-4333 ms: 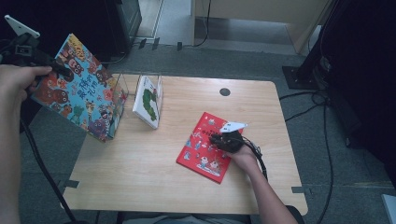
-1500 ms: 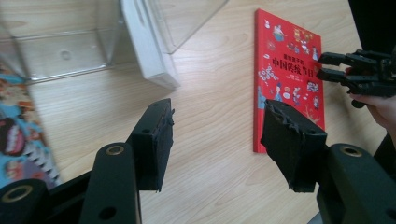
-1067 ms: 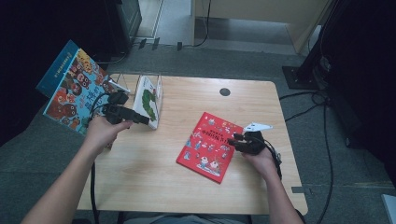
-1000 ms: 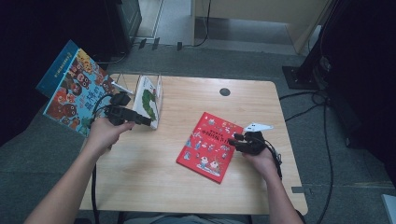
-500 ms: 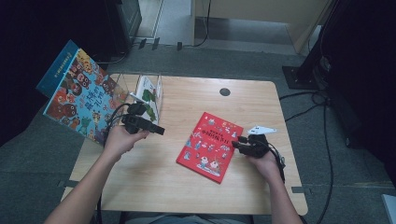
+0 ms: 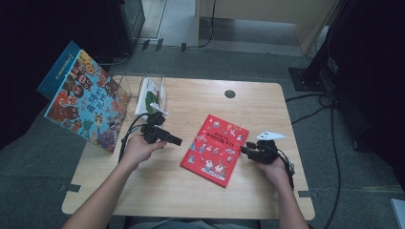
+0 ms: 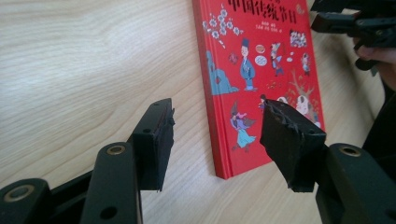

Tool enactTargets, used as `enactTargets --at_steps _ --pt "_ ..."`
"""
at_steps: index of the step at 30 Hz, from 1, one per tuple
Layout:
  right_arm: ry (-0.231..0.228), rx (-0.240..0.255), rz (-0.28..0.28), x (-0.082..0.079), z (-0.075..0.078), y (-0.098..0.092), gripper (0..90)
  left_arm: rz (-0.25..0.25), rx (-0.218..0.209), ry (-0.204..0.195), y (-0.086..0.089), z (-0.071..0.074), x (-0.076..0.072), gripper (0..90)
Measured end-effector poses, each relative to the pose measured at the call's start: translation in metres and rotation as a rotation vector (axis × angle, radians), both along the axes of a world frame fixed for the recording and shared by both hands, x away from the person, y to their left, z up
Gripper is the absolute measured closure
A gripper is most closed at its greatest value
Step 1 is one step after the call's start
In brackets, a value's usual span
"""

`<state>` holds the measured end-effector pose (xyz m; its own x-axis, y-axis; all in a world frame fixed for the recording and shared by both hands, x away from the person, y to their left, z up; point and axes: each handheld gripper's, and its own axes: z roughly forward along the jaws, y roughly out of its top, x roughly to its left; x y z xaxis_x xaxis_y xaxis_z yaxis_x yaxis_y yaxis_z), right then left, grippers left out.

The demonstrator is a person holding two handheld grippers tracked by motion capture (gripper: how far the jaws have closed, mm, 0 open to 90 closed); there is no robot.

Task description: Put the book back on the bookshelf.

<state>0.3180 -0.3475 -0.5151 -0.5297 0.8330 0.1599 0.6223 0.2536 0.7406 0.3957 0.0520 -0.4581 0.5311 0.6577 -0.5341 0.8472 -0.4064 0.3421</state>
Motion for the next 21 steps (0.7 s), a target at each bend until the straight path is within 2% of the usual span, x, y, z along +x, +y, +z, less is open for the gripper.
enactTargets --at_steps 3,6,9,14,17,21 --pt "0.007 0.0 -0.005 -0.001 -0.001 -0.001 63.4 -0.022 0.016 -0.013 -0.007 -0.006 -0.002 45.5" --pt "0.012 0.004 -0.012 -0.001 -0.001 -0.002 65.4 -0.022 0.002 -0.014 -0.011 -0.01 -0.002 48.5" --pt "0.021 0.004 -0.012 0.0 -0.002 -0.002 67.8 -0.011 -0.036 -0.026 -0.01 -0.012 -0.005 61.7" --pt "0.029 0.0 -0.01 0.001 -0.003 0.0 76.0 -0.009 0.017 -0.046 -0.01 -0.02 -0.009 75.2" --pt "0.028 -0.005 -0.002 0.002 -0.003 0.002 80.3 -0.015 0.015 -0.041 -0.009 -0.025 -0.011 81.3" --pt "0.033 0.004 0.0 0.003 -0.004 0.001 81.9 -0.029 0.012 -0.05 -0.008 -0.031 -0.016 86.4"
